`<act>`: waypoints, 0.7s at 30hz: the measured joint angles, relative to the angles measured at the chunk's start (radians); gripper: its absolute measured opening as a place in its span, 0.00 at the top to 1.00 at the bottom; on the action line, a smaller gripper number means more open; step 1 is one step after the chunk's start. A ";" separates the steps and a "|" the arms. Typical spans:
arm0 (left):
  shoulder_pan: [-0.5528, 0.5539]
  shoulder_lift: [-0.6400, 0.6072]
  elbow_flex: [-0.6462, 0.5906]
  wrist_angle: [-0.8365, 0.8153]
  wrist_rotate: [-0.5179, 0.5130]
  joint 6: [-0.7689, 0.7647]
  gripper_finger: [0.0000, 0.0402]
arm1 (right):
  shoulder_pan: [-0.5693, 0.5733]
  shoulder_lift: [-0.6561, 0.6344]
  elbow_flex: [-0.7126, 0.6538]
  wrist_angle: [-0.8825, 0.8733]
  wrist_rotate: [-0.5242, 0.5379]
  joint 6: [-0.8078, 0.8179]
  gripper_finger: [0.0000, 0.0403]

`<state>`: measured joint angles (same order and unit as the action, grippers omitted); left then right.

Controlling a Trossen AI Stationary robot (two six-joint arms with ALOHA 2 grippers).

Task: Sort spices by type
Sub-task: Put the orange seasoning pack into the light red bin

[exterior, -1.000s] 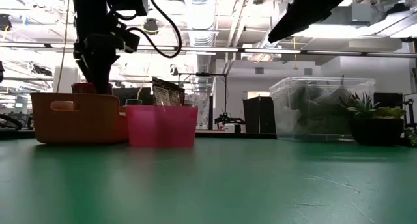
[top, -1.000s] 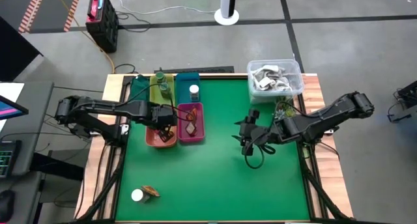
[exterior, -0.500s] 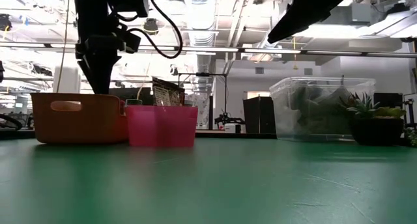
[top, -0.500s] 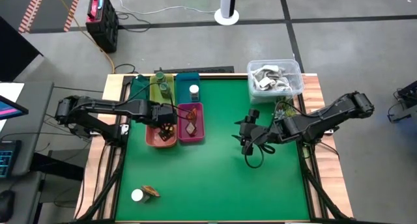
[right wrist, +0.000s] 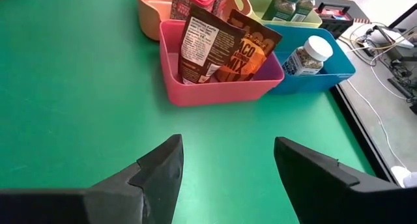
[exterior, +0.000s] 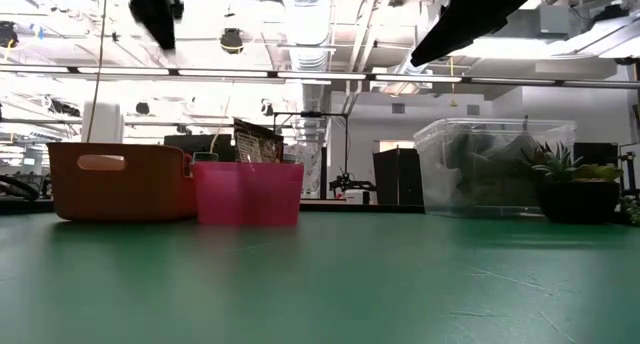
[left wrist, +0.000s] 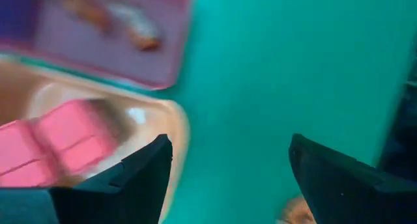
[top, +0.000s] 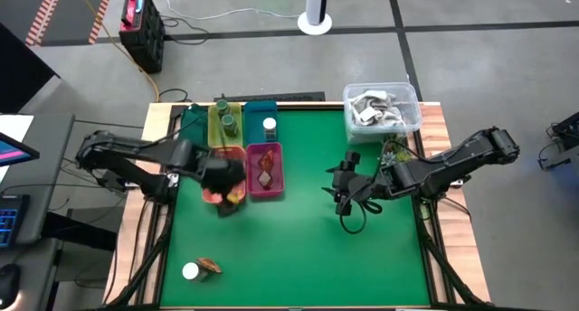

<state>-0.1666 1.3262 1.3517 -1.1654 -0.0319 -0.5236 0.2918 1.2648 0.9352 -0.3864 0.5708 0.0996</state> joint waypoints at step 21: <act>-0.519 0.229 0.103 -0.057 -0.083 -0.260 0.28 | -0.064 0.061 -0.001 0.228 0.007 0.016 0.33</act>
<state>-0.6856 1.5554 1.4550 -1.2227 -0.1154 -0.7836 0.2278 1.3259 0.9340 -0.1580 0.5775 0.1159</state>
